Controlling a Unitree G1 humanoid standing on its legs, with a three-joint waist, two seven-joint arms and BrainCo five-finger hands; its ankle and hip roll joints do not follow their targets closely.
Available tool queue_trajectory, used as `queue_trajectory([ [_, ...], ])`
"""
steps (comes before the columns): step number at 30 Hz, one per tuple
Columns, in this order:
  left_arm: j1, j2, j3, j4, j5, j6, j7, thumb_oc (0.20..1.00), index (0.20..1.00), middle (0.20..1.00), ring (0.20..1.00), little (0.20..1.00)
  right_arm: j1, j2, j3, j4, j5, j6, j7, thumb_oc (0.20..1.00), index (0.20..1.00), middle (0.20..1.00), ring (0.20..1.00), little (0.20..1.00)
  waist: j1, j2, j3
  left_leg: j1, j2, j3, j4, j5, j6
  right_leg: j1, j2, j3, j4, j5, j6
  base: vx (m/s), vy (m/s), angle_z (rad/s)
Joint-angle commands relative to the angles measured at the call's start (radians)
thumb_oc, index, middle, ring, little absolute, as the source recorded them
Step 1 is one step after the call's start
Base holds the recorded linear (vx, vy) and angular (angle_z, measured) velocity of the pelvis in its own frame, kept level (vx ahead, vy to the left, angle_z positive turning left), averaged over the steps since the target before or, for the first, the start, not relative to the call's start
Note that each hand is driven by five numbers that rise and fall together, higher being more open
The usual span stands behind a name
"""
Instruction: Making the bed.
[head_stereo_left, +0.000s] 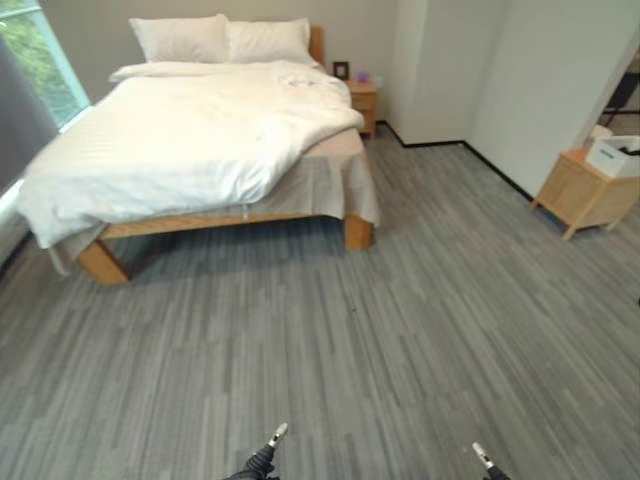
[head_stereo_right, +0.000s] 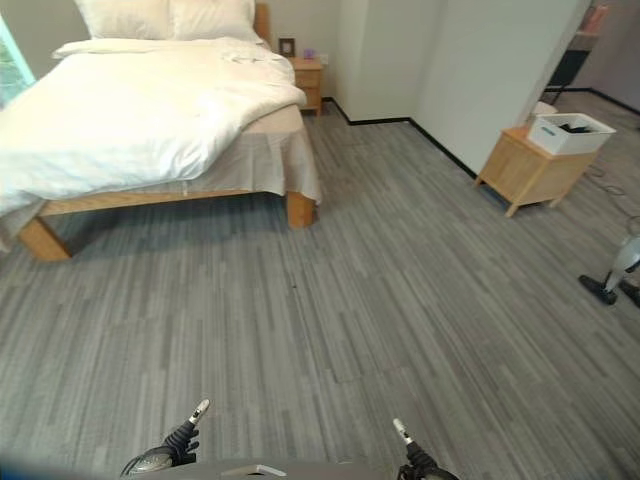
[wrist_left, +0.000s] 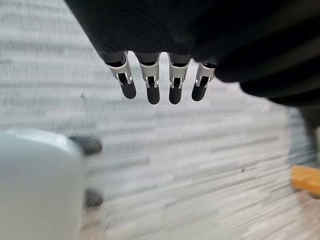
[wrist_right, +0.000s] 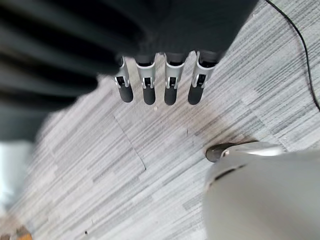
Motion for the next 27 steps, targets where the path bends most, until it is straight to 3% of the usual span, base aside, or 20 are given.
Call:
queue_trajectory([
  [1,-0.04,-0.005,0.005,0.056,0.037,0.006,-0.017,1.0,1.0,1.0,1.0,1.0,-0.043,-0.015,-0.002,0.087,0.003,0.004,0.002,1.0,1.0,1.0,1.0,1.0,0.001,-0.011,0.022,0.029,-0.004,-0.055,-0.089,0.095,-0.059,0.173,-0.057,0.053,-0.216,0.102,0.11,0.0,0.0,0.0],
  [10,-0.088,0.067,-0.006,-0.059,0.001,-0.043,0.022,1.0,1.0,1.0,1.0,1.0,-0.057,-0.062,-0.042,0.035,0.081,-0.019,0.008,1.0,1.0,1.0,1.0,1.0,0.0,-0.005,0.023,0.029,-0.007,-0.06,-0.089,0.092,-0.062,0.171,-0.061,0.05,-0.216,0.103,0.118,0.0,0.008,-0.01],
  [14,-0.174,0.124,-0.041,-0.246,-0.059,-0.063,0.066,1.0,1.0,1.0,1.0,1.0,-0.143,-0.129,-0.017,-0.233,0.04,-0.063,-0.051,1.0,1.0,1.0,1.0,1.0,-0.008,0.005,0.031,0.023,-0.008,-0.052,-0.089,0.096,-0.064,0.161,-0.061,0.056,-0.216,0.11,0.124,-0.04,0.021,-0.02],
  [16,-0.209,0.156,-0.055,-0.423,-0.069,-0.059,0.103,1.0,1.0,1.0,1.0,1.0,-0.172,-0.164,0.006,-0.458,-0.027,-0.069,-0.087,1.0,1.0,1.0,1.0,1.0,-0.015,0.011,0.044,0.016,-0.006,-0.03,-0.089,0.098,-0.063,0.14,-0.059,0.066,-0.216,0.127,0.131,-0.07,0.025,-0.05],
  [20,-0.174,0.175,-0.067,-0.628,-0.085,-0.056,0.111,1.0,1.0,1.0,1.0,1.0,-0.165,-0.18,0.03,-0.633,-0.116,-0.06,-0.1,1.0,1.0,1.0,1.0,1.0,-0.008,0.013,0.055,0.011,-0.007,-0.016,-0.089,0.1,-0.06,0.132,-0.059,0.071,-0.216,0.136,0.132,-0.02,0.02,-0.19],
  [23,-0.127,0.148,-0.046,-0.708,-0.127,-0.053,0.118,1.0,1.0,1.0,1.0,1.0,-0.114,-0.168,0.023,-0.763,-0.216,-0.064,-0.135,1.0,1.0,1.0,1.0,1.0,-0.009,0.014,0.062,0.01,-0.012,-0.022,-0.089,0.097,-0.056,0.134,-0.063,0.071,-0.216,0.132,0.133,0.0,0.01,-0.04],
  [27,-0.087,0.123,-0.052,-0.721,-0.147,-0.06,0.112,1.0,1.0,1.0,1.0,1.0,-0.048,-0.133,0.031,-0.824,-0.203,-0.082,-0.111,1.0,1.0,1.0,1.0,1.0,-0.013,0.014,0.073,0.009,-0.018,-0.035,-0.089,0.093,-0.05,0.136,-0.071,0.067,-0.216,0.129,0.134,0.03,0.033,0.01],
])
